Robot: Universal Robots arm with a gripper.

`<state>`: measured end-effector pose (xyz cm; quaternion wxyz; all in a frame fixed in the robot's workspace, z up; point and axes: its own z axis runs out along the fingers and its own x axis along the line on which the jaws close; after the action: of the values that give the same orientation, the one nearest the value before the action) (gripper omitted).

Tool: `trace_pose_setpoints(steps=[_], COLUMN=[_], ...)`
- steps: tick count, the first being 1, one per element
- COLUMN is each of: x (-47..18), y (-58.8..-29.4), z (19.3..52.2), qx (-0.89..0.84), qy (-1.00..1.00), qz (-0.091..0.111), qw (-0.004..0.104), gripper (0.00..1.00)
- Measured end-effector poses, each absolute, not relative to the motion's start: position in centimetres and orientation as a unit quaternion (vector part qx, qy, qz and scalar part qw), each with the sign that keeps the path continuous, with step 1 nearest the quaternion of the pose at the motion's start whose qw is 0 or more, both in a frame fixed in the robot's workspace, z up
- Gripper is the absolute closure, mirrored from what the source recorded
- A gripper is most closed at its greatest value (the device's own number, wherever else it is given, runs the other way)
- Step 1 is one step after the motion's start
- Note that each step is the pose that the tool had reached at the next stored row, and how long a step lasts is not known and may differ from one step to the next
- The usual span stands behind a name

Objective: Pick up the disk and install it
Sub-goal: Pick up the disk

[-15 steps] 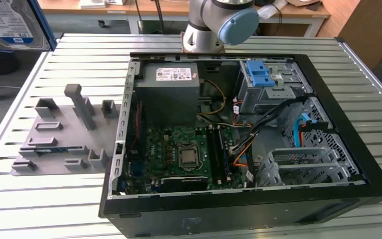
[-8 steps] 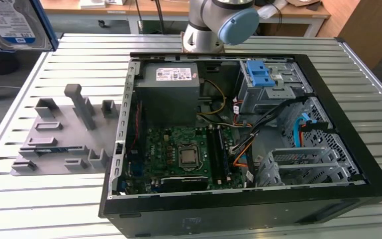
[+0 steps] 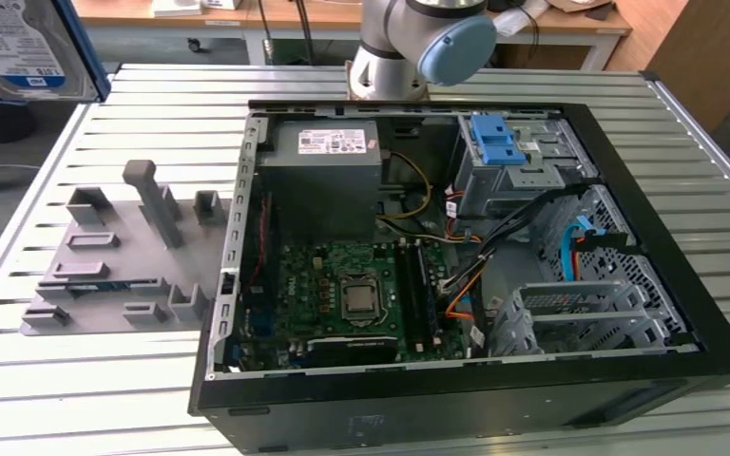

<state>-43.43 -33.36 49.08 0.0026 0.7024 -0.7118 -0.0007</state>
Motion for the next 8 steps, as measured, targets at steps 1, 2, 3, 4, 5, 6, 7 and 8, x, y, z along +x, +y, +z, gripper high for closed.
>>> trace_pose_setpoints(steps=[1, 2, 3, 4, 5, 6, 7, 8], x=[-43.34, -43.22, -43.07, -42.91, -42.77, -42.64, -42.52, -42.43], y=[-33.37, -33.37, -33.37, -33.37, -33.37, -33.37, -33.37, -33.37], z=[49.09, 49.09, 49.08, 49.08, 49.09, 49.09, 49.08, 49.09], qx=[0.702, 0.702, 0.702, 0.702, 0.702, 0.702, 0.702, 0.702], qy=[-0.712, -0.712, -0.712, -0.712, -0.712, -0.712, -0.712, -0.712], qz=[-0.001, -0.001, -0.001, -0.001, -0.001, -0.001, -0.001, -0.001], qw=[0.003, 0.003, 0.003, 0.003, 0.003, 0.003, 0.003, 0.003], gripper=[0.64, 0.64, 0.64, 0.64, 0.64, 0.64, 0.64, 0.64])
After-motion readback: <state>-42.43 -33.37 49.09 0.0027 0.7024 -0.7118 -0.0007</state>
